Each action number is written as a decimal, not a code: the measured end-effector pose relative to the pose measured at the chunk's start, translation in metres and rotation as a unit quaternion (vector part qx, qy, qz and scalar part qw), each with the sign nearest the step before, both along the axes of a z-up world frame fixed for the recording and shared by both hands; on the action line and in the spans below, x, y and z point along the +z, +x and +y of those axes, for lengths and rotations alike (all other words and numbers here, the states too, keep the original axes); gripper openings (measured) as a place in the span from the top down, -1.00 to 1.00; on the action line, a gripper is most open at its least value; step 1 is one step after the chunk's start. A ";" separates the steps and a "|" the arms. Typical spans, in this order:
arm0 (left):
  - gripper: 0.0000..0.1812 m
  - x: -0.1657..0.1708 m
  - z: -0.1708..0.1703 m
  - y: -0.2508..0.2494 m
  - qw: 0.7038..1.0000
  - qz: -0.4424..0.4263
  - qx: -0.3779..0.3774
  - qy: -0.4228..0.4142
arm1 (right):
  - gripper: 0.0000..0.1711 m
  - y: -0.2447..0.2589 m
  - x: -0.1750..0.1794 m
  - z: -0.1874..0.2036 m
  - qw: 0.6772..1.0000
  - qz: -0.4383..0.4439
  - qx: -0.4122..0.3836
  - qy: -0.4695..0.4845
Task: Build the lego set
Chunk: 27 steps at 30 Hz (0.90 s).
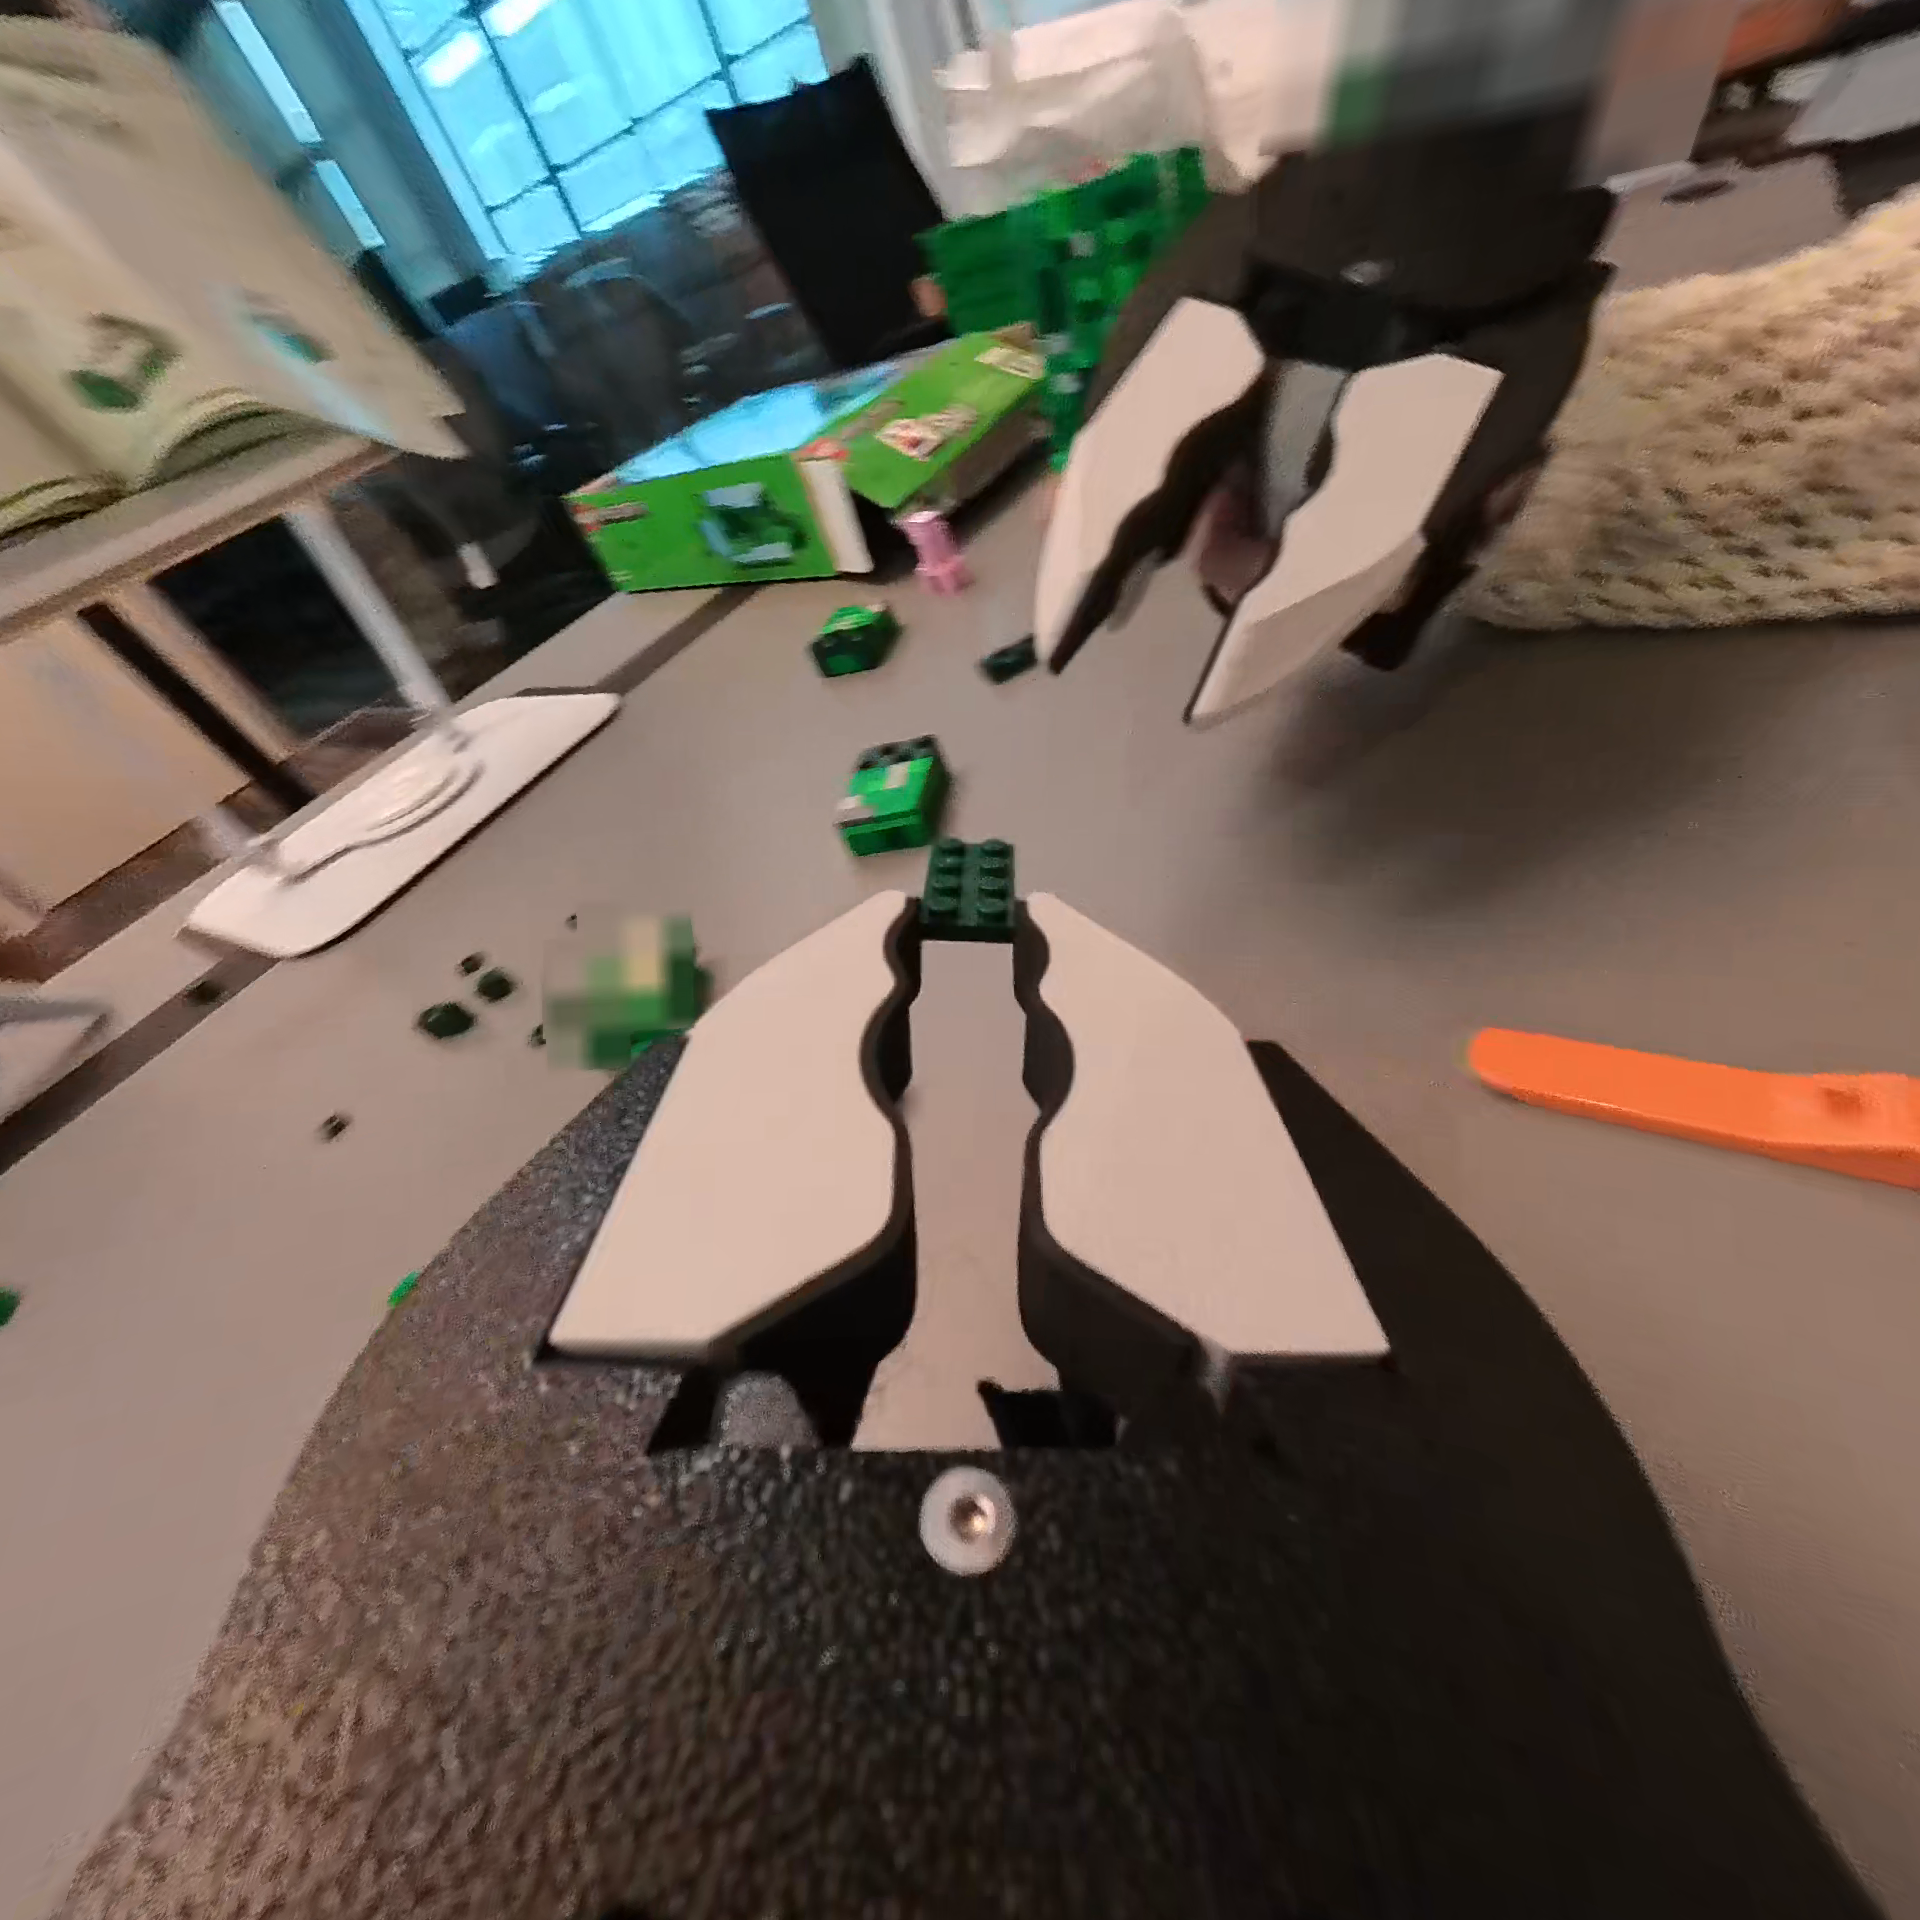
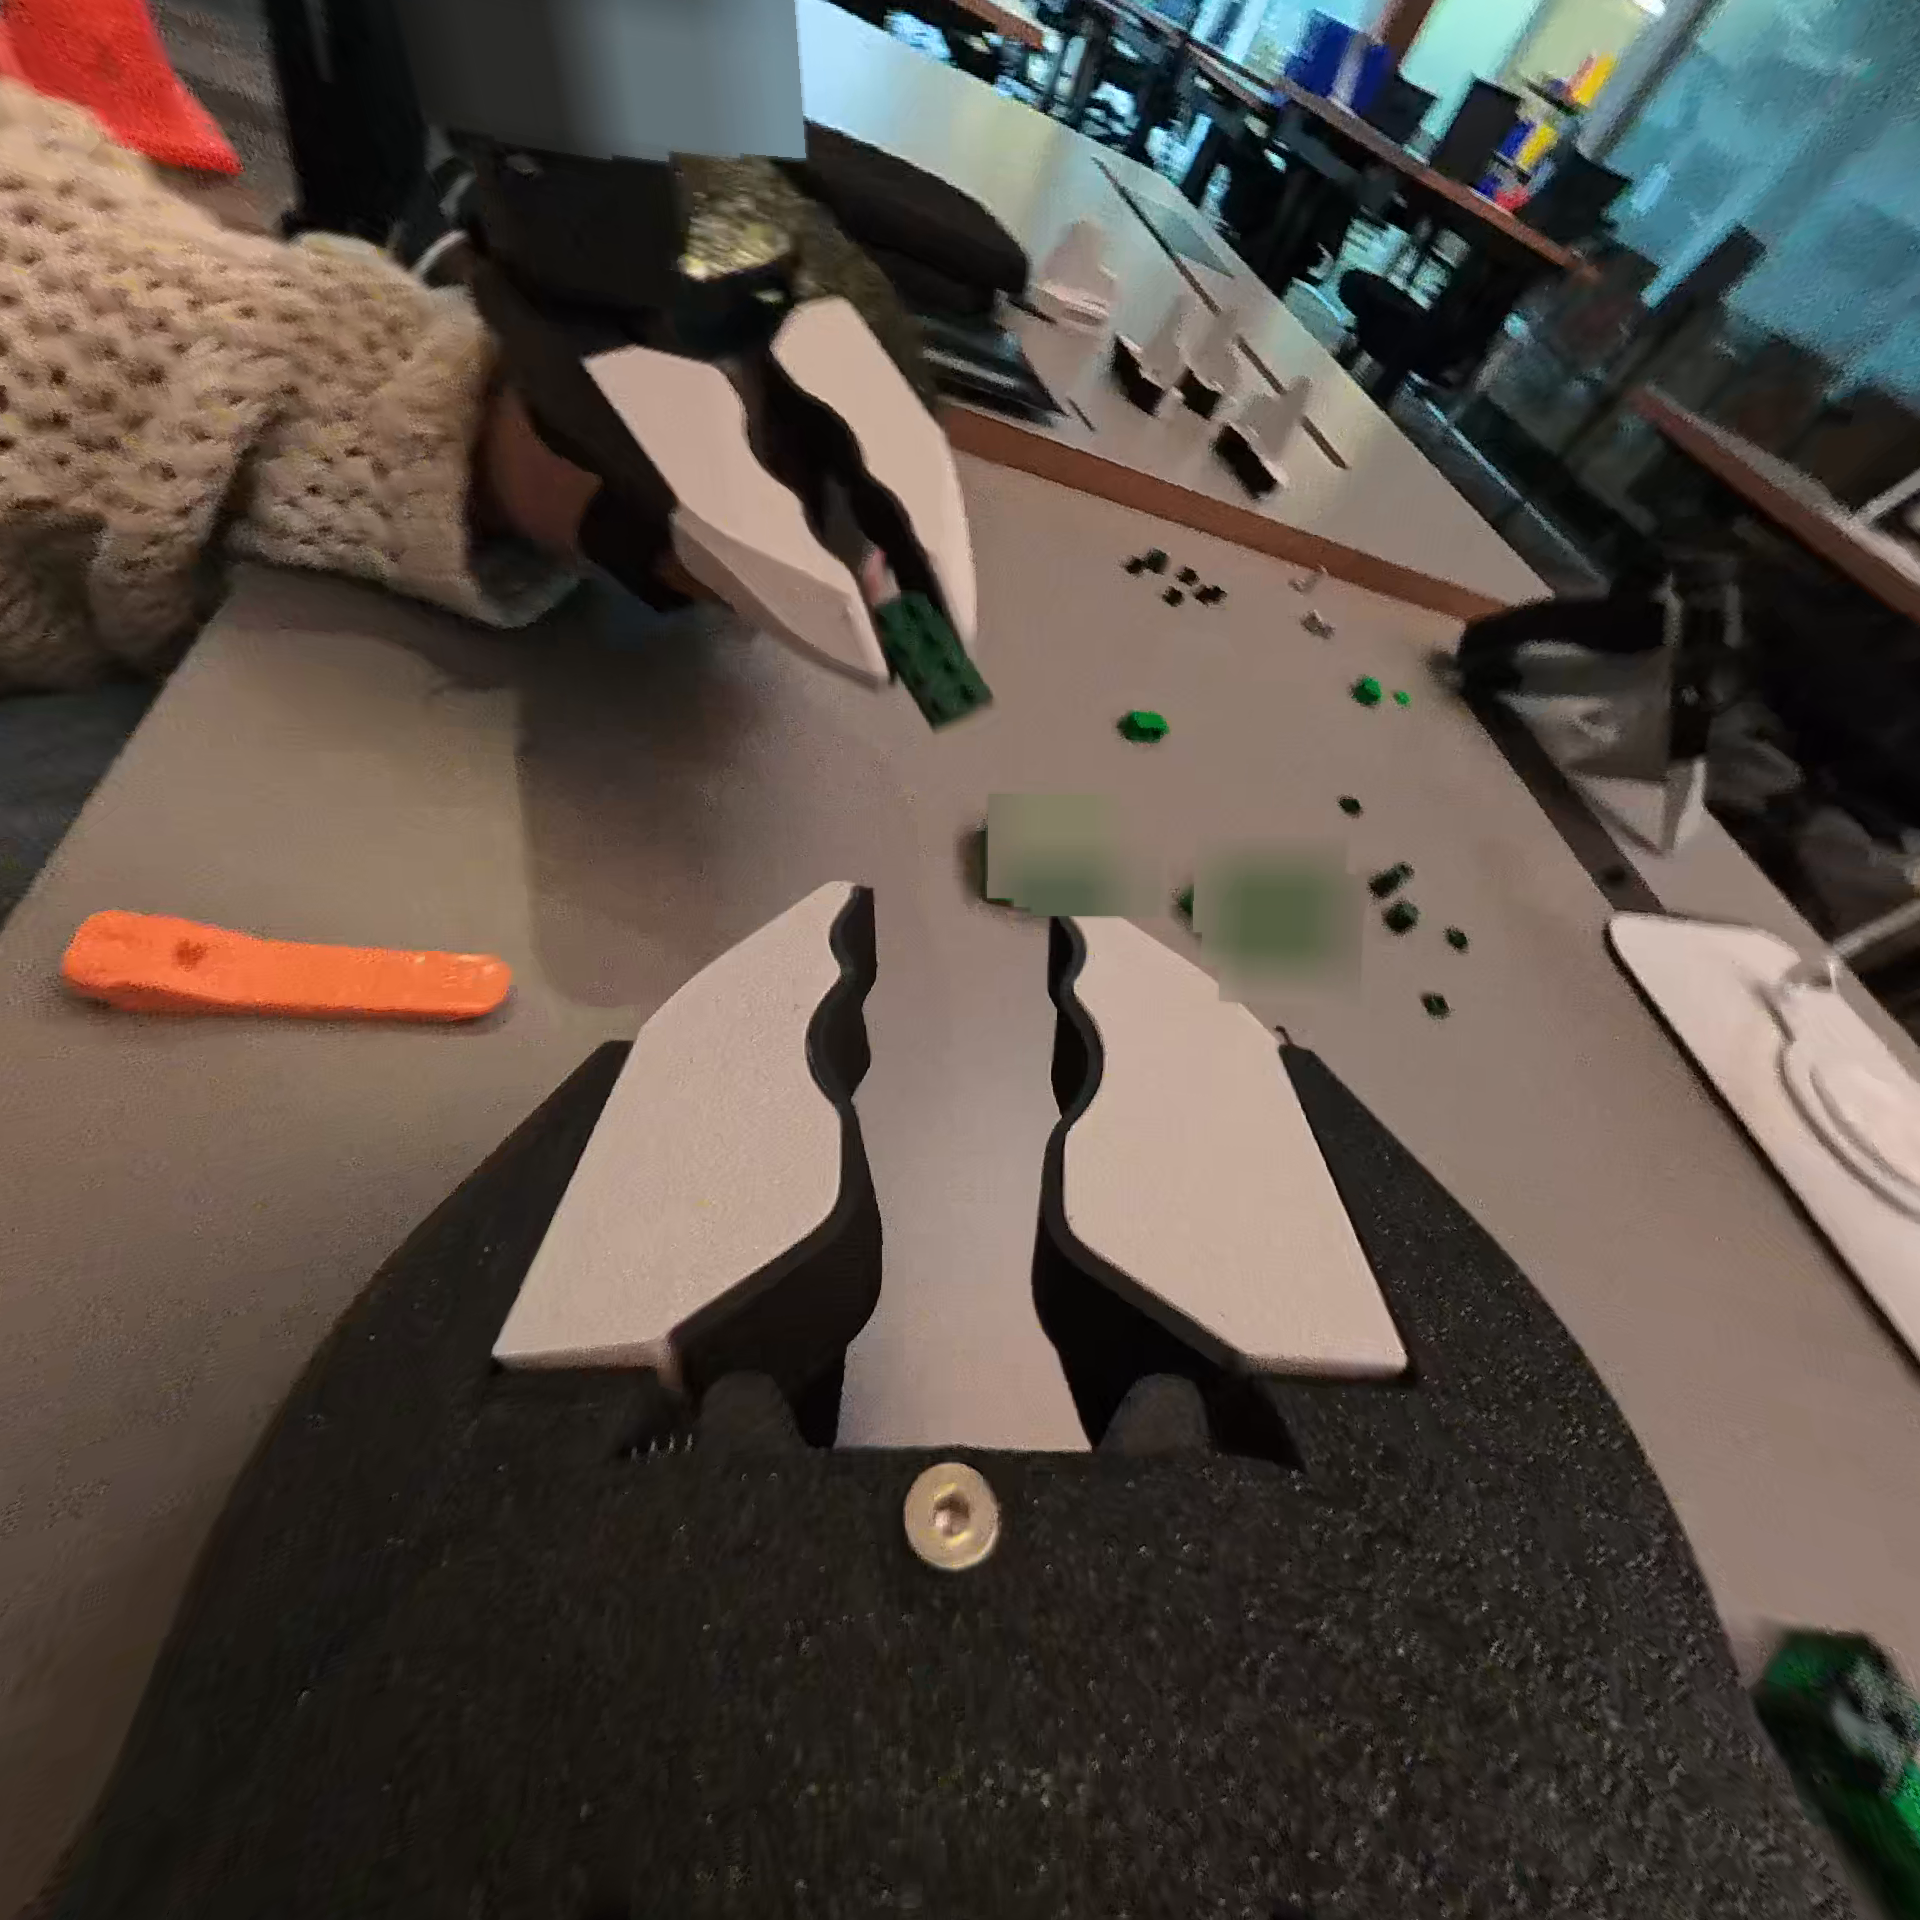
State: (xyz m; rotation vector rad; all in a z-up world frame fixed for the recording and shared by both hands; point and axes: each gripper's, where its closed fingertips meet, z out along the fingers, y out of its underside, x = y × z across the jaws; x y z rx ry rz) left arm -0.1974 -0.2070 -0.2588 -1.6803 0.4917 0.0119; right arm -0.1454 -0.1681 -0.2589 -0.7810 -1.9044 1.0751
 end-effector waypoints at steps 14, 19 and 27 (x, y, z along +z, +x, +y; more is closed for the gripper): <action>0.82 0.009 -0.005 -0.071 0.985 -0.055 0.159 0.037 | 0.76 -0.154 -0.011 0.011 0.964 -0.256 0.031 -0.067; 0.83 0.003 -0.003 -0.070 0.986 -0.030 0.163 0.024 | 0.75 -0.254 -0.020 -0.011 0.922 -0.376 0.010 -0.092; 0.82 -0.004 0.000 -0.066 0.987 -0.004 0.158 0.004 | 0.83 -0.332 -0.053 -0.032 0.850 -0.513 -0.072 -0.093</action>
